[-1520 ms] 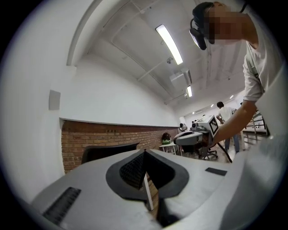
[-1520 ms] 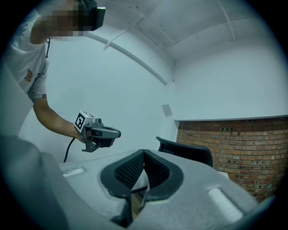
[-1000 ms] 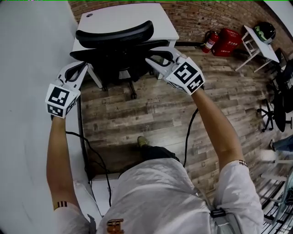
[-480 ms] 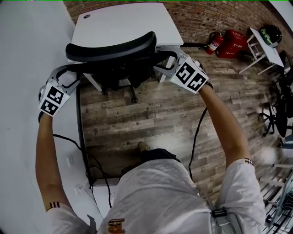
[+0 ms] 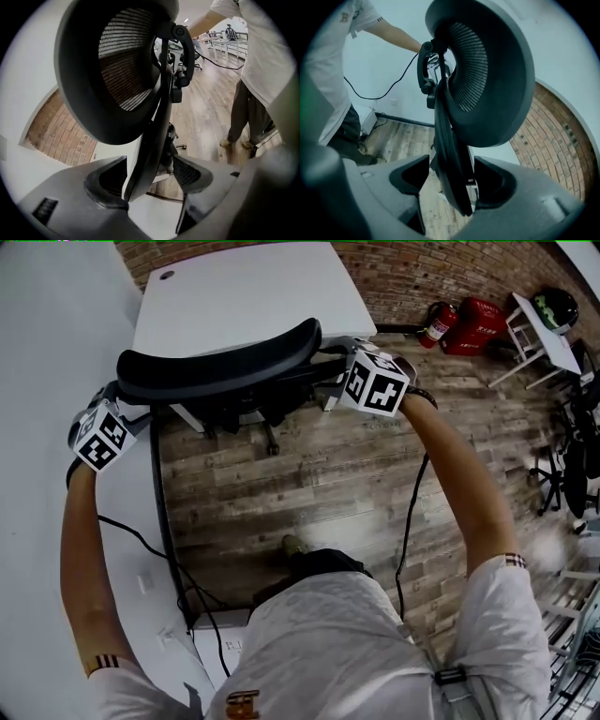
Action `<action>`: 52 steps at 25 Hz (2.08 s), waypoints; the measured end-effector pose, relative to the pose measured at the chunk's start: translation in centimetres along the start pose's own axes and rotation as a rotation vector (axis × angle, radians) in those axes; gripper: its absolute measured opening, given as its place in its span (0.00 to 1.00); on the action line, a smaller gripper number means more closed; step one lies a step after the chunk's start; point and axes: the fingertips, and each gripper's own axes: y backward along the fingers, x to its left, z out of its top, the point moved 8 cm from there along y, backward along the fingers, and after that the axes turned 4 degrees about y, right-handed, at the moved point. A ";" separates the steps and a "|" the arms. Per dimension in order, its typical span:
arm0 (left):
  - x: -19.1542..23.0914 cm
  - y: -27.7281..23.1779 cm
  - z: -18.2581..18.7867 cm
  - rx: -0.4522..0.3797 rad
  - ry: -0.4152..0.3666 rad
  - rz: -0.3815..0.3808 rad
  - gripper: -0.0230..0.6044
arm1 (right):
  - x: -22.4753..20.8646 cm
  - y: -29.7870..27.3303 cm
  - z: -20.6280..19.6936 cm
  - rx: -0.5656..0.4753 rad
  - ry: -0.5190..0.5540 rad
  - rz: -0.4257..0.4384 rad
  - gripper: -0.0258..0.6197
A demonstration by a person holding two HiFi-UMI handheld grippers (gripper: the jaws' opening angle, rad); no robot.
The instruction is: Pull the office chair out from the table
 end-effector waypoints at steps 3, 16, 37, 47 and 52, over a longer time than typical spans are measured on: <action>0.3 -1.4 0.1 0.018 -0.014 -0.049 0.52 | -0.6 -1.1 -0.1 0.029 0.018 0.051 0.48; -0.2 -1.5 0.6 0.064 -0.132 -0.032 0.30 | 0.9 -2.0 -0.8 0.065 0.208 0.041 0.22; -11.3 4.5 2.5 0.074 -0.137 -0.064 0.28 | 11.4 4.6 -1.7 0.057 0.243 -0.002 0.21; -18.0 9.0 2.2 0.047 -0.152 -0.076 0.28 | 18.1 8.4 -0.8 0.053 0.248 0.003 0.21; -22.0 11.6 2.1 0.042 -0.155 -0.074 0.28 | 22.2 10.6 -0.3 0.051 0.249 0.006 0.21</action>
